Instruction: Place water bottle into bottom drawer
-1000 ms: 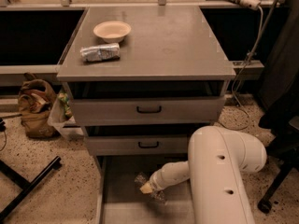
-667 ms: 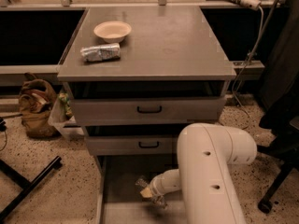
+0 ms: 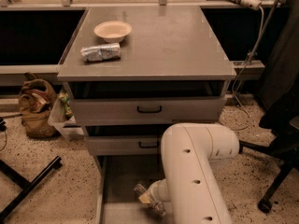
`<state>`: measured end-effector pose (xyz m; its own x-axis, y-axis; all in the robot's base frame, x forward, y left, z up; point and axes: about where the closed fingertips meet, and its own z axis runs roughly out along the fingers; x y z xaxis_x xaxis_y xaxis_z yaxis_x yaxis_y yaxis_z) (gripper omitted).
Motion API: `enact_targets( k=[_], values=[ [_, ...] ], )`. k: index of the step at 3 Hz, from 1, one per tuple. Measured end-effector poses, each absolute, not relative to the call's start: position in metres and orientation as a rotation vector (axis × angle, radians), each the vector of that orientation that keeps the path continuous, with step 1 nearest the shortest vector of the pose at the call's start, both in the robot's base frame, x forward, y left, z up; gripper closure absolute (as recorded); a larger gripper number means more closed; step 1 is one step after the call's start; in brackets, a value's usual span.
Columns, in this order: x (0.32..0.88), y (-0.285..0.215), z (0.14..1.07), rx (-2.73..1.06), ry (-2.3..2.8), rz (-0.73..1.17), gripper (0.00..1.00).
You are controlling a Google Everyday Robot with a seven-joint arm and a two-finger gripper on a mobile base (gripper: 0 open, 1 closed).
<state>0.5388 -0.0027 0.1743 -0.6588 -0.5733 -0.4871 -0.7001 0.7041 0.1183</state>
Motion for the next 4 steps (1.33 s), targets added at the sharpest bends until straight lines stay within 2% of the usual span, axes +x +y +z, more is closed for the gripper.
enact_targets(
  k=[2,3,4],
  values=[
    [0.5348,0.0026,0.1549,-0.977,2.540,0.487,1.00],
    [0.5348,0.0028,0.1549,-0.976,2.539,0.486,0.82],
    [0.5347,0.0028,0.1549,-0.976,2.539,0.486,0.59]
  ],
)
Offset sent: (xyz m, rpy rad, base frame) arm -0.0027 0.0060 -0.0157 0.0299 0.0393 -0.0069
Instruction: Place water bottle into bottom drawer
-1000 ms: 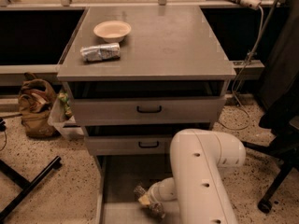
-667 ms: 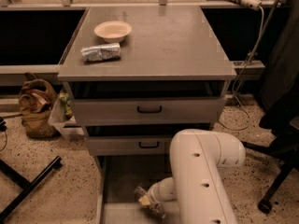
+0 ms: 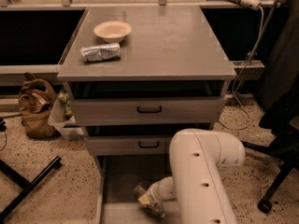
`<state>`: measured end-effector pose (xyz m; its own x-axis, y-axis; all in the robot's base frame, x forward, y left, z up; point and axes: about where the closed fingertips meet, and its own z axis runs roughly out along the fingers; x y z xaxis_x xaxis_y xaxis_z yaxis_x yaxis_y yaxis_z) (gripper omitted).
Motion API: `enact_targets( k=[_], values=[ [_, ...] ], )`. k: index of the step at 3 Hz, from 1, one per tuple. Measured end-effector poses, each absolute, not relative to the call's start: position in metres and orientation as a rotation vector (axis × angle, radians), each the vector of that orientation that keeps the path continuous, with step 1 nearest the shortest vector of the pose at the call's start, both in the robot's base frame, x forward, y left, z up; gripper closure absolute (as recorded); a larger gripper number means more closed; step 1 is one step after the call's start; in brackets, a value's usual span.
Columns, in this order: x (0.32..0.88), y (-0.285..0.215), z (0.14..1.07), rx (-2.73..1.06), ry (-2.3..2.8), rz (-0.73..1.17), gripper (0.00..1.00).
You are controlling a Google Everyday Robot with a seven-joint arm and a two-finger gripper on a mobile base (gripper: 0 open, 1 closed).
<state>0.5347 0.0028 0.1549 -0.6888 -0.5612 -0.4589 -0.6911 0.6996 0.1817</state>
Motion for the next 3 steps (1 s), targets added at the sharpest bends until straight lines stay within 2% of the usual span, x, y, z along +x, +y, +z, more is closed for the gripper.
enact_targets(
  k=[2,3],
  values=[
    [0.5347,0.0028,0.1549,-0.976,2.539,0.486,0.13],
    [0.5347,0.0028,0.1549,-0.976,2.539,0.486,0.00]
  ],
)
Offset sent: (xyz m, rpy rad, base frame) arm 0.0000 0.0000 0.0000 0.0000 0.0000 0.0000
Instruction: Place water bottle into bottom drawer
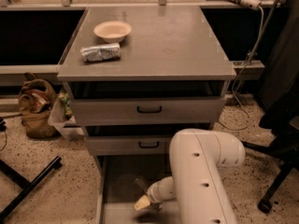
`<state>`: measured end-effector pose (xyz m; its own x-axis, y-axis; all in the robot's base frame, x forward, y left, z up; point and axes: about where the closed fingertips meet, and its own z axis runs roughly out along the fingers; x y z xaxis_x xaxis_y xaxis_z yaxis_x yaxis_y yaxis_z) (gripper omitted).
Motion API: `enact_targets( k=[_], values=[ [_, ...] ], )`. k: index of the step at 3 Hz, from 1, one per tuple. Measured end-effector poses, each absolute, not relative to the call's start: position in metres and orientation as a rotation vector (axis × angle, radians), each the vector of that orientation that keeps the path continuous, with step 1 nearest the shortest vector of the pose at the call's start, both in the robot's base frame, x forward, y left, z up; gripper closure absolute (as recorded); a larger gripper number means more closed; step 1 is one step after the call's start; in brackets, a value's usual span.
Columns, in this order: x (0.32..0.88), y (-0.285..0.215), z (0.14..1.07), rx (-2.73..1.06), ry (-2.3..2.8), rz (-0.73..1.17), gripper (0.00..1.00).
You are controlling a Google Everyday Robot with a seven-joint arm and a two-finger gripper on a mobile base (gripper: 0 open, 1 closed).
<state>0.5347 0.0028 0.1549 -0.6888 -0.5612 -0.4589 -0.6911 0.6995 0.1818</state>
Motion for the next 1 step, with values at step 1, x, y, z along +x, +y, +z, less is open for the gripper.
enact_targets(
  k=[1],
  values=[
    [0.5347,0.0028,0.1549,-0.976,2.539,0.486,0.00]
  ],
)
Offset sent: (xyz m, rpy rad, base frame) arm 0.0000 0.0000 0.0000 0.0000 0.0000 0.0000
